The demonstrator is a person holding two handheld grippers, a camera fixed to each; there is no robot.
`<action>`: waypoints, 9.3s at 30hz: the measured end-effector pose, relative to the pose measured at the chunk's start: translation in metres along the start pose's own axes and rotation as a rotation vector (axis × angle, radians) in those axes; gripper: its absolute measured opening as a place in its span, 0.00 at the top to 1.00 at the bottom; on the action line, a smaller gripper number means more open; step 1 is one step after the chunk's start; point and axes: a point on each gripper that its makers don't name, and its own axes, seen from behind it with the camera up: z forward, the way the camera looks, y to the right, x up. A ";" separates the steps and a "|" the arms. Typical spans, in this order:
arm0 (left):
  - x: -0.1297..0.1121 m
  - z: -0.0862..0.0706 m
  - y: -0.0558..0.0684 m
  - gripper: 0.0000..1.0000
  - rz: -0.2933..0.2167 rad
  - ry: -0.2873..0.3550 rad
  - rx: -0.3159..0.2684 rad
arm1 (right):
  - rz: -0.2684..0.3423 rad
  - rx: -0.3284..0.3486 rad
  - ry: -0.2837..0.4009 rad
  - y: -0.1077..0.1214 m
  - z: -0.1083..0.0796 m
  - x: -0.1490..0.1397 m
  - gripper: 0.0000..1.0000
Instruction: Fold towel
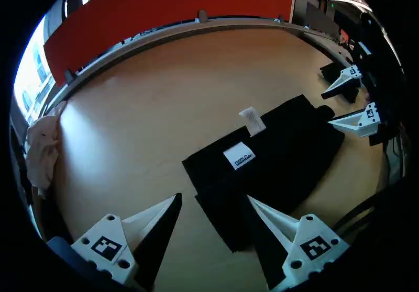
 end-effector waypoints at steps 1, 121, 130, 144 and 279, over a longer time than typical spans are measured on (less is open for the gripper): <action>0.001 0.000 -0.001 0.17 0.001 0.002 0.004 | 0.001 -0.004 0.001 0.001 0.000 0.001 0.05; -0.063 -0.063 -0.018 0.09 -0.285 0.047 0.160 | -0.002 0.040 0.074 -0.029 -0.046 -0.010 0.05; -0.076 -0.077 -0.022 0.09 -0.328 0.049 0.187 | -0.033 0.069 0.058 -0.035 -0.045 -0.014 0.05; -0.094 -0.091 -0.024 0.09 -0.369 0.038 0.210 | -0.068 0.101 0.018 -0.044 -0.042 -0.037 0.09; -0.122 -0.141 -0.059 0.09 -0.451 0.086 0.283 | -0.321 0.321 0.083 -0.155 -0.038 0.075 0.25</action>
